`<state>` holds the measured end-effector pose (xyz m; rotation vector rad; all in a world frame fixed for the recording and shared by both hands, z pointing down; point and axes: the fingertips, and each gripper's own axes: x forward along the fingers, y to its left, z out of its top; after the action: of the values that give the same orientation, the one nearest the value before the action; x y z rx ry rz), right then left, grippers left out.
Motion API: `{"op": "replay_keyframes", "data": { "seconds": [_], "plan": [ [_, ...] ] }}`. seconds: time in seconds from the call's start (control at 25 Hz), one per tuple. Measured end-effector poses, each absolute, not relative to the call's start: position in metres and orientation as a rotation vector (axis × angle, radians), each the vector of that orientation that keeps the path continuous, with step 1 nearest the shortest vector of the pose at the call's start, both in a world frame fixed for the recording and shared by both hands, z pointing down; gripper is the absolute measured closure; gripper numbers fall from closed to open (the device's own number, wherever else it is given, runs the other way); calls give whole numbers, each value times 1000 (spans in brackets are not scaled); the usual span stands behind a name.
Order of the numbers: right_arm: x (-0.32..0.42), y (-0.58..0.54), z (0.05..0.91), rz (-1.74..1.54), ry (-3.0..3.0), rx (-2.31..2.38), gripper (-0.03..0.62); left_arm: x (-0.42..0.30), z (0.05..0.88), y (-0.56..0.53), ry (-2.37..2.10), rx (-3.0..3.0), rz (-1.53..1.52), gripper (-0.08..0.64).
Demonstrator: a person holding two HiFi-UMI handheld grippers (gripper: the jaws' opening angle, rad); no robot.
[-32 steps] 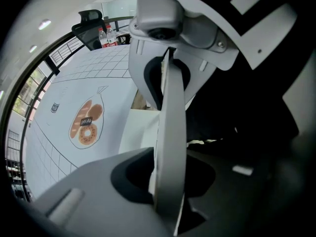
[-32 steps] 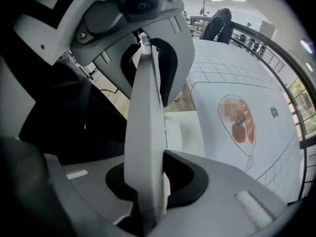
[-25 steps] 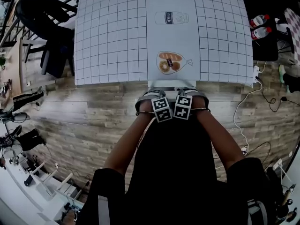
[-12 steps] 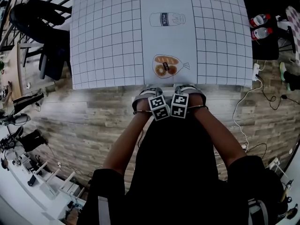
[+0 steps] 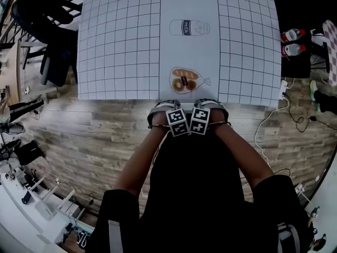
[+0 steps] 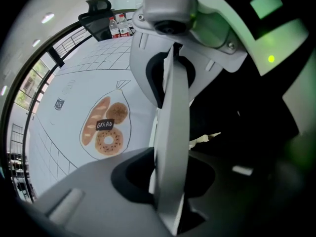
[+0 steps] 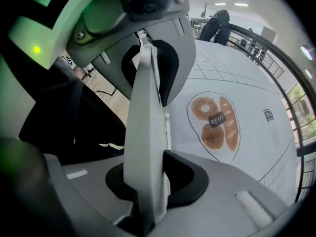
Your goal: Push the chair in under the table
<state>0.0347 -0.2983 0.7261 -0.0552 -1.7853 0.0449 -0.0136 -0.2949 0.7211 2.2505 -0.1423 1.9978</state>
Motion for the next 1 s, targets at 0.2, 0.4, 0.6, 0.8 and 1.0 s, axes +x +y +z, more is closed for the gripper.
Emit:
{"op": "replay_keyframes", "data": {
  "seconds": [0.2,0.4,0.6,0.8,1.0],
  "plan": [
    [29,-309,727,51,-1794,-49,508,-19,722,-307,-185,2247,1986,462],
    [28,-311,731,56,-1792,-45,508,-20,727,-309,-165,2252,1996,462],
    [28,-309,732,60,-1794,-44,506,-21,729,-307,-166,2225,1954,457],
    [28,-313,735,76,-1791,-23,503,-22,730,-315,-222,2215,1914,419],
    [30,-308,735,44,-1774,-38,500,-21,730,-311,-204,2209,1912,413]
  ]
}}
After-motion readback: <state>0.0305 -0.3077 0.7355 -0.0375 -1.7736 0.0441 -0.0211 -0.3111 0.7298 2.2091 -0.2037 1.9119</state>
